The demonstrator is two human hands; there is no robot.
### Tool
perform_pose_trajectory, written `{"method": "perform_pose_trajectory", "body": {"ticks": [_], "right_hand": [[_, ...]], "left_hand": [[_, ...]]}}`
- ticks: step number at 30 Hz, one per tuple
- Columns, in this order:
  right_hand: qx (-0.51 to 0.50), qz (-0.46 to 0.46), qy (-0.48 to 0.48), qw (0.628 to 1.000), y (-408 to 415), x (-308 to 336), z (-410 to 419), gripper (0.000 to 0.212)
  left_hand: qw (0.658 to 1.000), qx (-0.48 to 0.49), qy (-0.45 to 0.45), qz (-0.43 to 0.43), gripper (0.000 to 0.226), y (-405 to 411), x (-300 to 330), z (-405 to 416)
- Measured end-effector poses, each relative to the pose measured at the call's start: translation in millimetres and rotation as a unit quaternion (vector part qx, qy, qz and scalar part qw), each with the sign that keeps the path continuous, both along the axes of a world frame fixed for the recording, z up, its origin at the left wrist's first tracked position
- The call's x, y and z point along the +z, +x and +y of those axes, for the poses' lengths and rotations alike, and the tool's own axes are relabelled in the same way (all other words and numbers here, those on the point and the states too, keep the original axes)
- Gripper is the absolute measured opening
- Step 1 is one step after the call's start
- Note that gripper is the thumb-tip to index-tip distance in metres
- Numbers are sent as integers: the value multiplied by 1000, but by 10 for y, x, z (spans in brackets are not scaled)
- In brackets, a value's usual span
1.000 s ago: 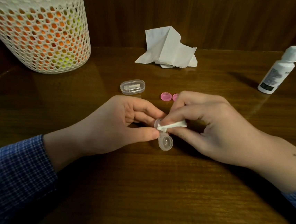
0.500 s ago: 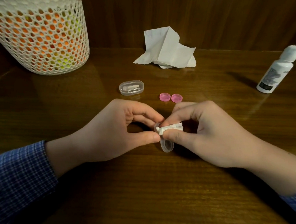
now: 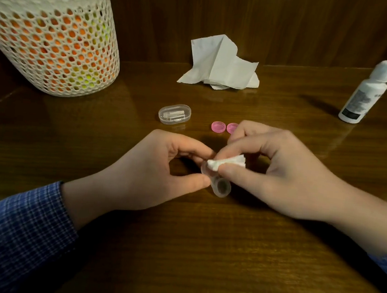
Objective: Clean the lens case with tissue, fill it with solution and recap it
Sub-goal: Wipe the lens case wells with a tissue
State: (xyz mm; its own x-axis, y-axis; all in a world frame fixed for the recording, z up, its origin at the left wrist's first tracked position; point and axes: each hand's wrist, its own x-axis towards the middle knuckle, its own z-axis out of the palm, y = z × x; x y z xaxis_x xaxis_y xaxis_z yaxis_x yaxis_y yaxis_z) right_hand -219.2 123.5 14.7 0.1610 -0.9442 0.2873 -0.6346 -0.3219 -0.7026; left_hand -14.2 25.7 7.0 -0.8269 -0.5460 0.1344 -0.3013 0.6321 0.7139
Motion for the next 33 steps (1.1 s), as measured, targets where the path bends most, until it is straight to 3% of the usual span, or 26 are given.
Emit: {"method": "perform_pose_trajectory", "body": {"ticks": [4,16,19,22,26,33], "right_hand": [[0,106,-56,993,74,-53,17,15],[34,33,117,992,41,58,-24,11],[41,-131,170,976,-77,89,-70,7],[-23,-309,218,925,-220,107,-129,14],[-6,-215,186,959,-277,58,-113,23],[48,-11,80,996,-235,-9,-63,10]], "left_hand": [[1000,-5,9,2,35,-1,7,3],[999,-18,-9,-31,33,-20,10,28],[1000,-11,-14,-24,30,-13,22,16],[1000,-1,-18,-10,30,-6,9,34],[999,12,-42,-12,33,5,-22,21],[991,27,-115,-66,28,38,-46,-80]]}}
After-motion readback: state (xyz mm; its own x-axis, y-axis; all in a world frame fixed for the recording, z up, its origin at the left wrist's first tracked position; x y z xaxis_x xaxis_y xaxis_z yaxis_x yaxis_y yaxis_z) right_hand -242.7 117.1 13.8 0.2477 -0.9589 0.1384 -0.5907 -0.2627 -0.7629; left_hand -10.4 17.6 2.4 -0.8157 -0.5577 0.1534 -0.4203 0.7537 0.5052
